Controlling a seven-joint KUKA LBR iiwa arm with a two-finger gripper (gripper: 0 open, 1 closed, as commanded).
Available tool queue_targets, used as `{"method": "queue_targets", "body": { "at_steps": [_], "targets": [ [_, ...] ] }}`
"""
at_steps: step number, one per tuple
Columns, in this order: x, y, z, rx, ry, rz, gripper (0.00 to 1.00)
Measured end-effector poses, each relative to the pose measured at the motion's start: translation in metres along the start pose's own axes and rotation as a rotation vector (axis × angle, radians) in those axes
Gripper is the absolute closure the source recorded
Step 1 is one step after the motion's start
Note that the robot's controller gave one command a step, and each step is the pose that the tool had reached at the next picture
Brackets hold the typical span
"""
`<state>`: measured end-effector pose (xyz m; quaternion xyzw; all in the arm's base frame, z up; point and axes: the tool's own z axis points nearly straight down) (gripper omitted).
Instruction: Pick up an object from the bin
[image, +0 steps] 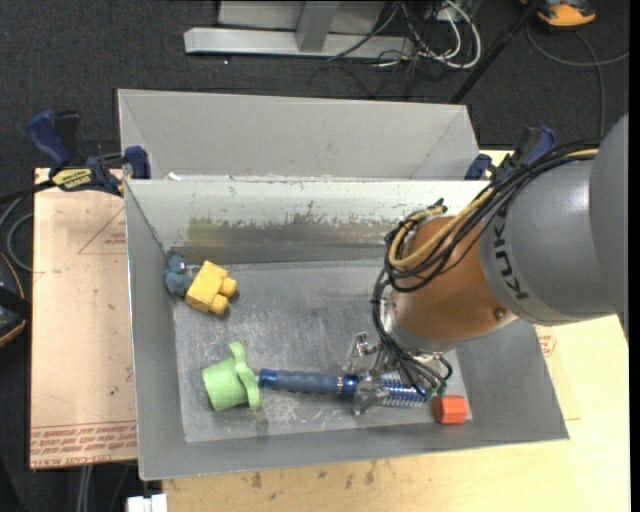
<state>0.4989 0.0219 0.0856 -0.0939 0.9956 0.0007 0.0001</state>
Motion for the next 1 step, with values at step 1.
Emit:
{"method": "queue_targets", "body": {
  "at_steps": [1],
  "targets": [
    [-0.0089,0.0075,-0.1478,0.002,-0.01,-0.012,1.0]
  ]
}}
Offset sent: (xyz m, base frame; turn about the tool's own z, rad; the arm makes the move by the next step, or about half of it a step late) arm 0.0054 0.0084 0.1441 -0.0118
